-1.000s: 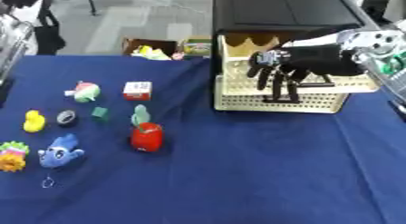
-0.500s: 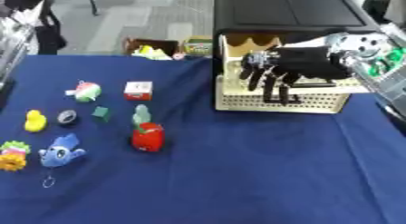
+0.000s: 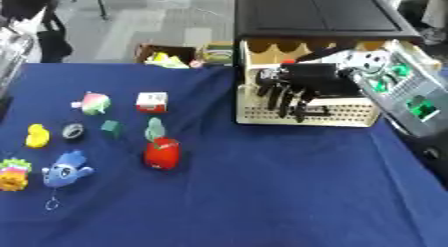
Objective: Pick up objects from table and place into drawer.
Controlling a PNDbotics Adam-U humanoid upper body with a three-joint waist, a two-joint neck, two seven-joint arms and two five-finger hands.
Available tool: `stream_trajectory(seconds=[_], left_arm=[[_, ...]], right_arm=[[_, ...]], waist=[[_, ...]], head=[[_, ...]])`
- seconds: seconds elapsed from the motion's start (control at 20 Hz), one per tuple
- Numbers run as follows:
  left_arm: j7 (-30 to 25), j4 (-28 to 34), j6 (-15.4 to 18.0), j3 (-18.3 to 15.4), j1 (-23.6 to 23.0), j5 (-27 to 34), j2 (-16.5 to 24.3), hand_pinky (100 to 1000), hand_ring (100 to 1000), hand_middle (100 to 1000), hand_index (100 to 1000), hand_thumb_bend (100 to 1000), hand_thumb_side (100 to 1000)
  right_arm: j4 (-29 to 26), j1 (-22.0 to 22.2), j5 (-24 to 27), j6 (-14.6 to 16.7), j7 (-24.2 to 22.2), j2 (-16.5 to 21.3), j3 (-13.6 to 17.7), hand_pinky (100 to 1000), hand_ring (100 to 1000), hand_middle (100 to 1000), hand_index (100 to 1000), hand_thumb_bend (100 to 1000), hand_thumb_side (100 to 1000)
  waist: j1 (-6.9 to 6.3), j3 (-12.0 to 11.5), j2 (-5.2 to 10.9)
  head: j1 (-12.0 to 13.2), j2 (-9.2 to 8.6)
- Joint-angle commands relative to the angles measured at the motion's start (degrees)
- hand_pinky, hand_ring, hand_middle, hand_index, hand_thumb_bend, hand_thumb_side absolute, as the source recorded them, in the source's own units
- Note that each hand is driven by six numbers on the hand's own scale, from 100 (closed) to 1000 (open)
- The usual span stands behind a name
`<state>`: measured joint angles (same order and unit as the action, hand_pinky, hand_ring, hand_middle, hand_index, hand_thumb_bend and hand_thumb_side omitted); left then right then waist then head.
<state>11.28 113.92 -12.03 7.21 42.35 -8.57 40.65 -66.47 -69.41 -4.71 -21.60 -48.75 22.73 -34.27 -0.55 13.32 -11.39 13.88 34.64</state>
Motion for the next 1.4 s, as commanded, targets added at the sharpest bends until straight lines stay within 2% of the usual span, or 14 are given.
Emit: stream_trajectory(seconds=[0.05, 0.55, 0.95, 1.1, 1.4], left_arm=[[0.01, 0.67, -0.03, -0.96, 0.46, 0.30, 0.60, 408, 687, 673, 905, 100, 719], [0.14, 0.67, -0.19, -1.19, 0.04, 0.32, 0.32, 408, 687, 673, 905, 100, 722], [0.14, 0.67, -0.18, -1.27, -0.21, 0.33, 0.13, 409, 688, 673, 905, 100, 721], [0.00, 0.67, -0.11, -1.15, -0.34, 0.25, 0.02, 409, 688, 672, 905, 100, 720], [-0.19, 0.67, -0.13, -1.08, -0.37, 0.20, -0.22, 409, 688, 671, 905, 100, 722]], right_arm=[[1.49, -1.59, -2.13, -2.43, -3.22, -0.01, 0.70, 528, 701, 809, 886, 100, 1000], [3.54, -2.27, -11.74, 3.02, -3.22, -0.48, 4.70, 546, 738, 828, 896, 100, 1000], [5.55, -2.98, -18.34, 5.99, -3.22, -1.50, 7.46, 551, 744, 834, 898, 100, 1000], [6.02, -3.29, -19.04, 6.92, -3.22, -2.36, 8.16, 549, 741, 833, 900, 100, 1000], [5.29, -4.48, -15.73, 7.34, -3.22, -3.84, 7.60, 544, 731, 828, 906, 100, 1000]], waist=[[-0.04, -0.25, 0.85], [-0.23, -0.55, 0.71], [-0.41, -0.78, 0.68], [-0.51, -1.00, 0.69], [-0.48, -1.20, 0.65]], head=[[-0.38, -0.58], [-0.75, -0.92], [-1.22, -1.39], [-1.38, -1.56], [-1.58, -1.89]])
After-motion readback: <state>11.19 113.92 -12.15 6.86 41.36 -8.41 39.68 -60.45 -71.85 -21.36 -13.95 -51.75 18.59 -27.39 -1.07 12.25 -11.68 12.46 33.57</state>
